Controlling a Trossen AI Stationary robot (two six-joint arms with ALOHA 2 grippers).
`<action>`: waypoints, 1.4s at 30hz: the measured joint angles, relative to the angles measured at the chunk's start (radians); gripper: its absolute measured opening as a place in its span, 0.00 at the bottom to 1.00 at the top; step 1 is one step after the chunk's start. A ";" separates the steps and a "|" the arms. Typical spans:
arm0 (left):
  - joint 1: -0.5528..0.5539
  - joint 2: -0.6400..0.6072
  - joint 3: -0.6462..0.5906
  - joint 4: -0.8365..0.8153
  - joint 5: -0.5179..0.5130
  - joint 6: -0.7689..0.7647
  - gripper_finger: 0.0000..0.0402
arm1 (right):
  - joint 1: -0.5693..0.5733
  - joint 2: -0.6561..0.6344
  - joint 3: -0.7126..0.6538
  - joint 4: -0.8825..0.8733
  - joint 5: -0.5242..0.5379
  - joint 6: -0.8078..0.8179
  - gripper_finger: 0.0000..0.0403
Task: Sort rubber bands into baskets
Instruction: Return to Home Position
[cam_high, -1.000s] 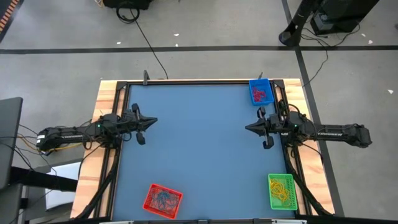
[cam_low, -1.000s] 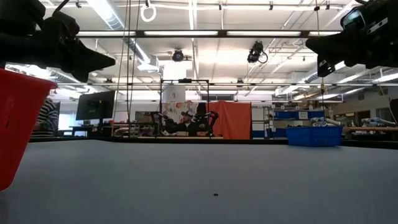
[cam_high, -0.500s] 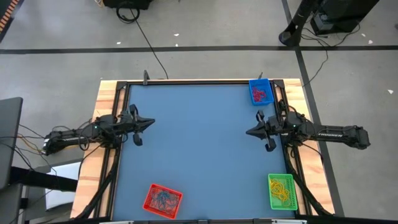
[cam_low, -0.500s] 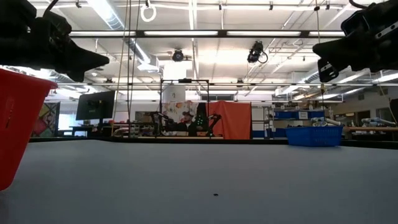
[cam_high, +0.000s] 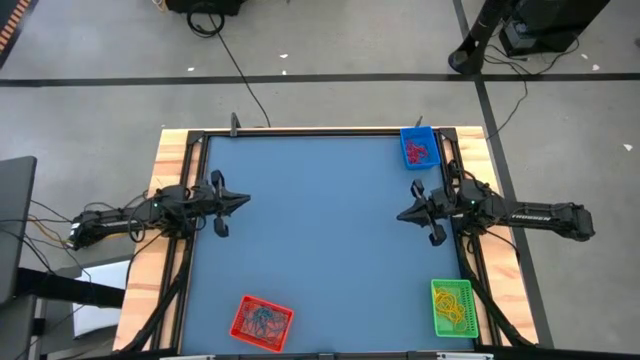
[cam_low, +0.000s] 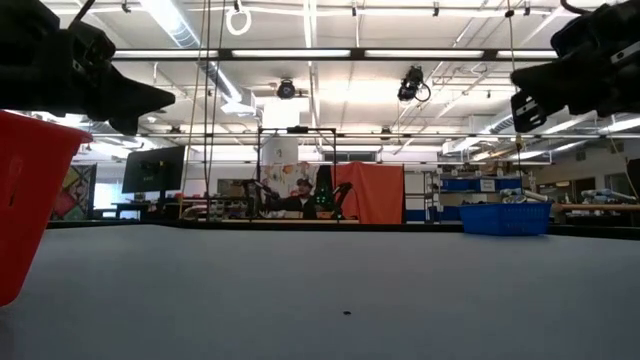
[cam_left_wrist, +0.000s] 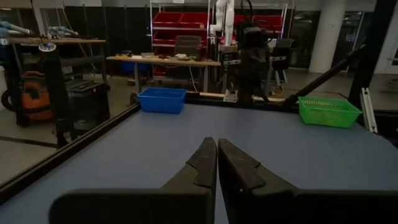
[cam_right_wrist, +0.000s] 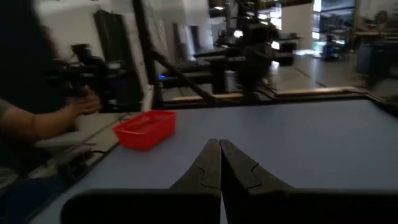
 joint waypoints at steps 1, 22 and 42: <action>0.000 0.000 0.000 0.001 0.000 -0.001 0.05 | 0.000 0.000 0.000 -0.011 0.031 -0.002 0.01; 0.000 0.000 0.001 0.034 0.102 -0.045 0.05 | -0.007 -0.071 -0.002 0.008 -0.005 0.080 0.01; -0.001 0.001 0.000 0.051 0.033 -0.035 0.05 | -0.021 -0.243 0.003 -0.128 0.276 0.123 0.02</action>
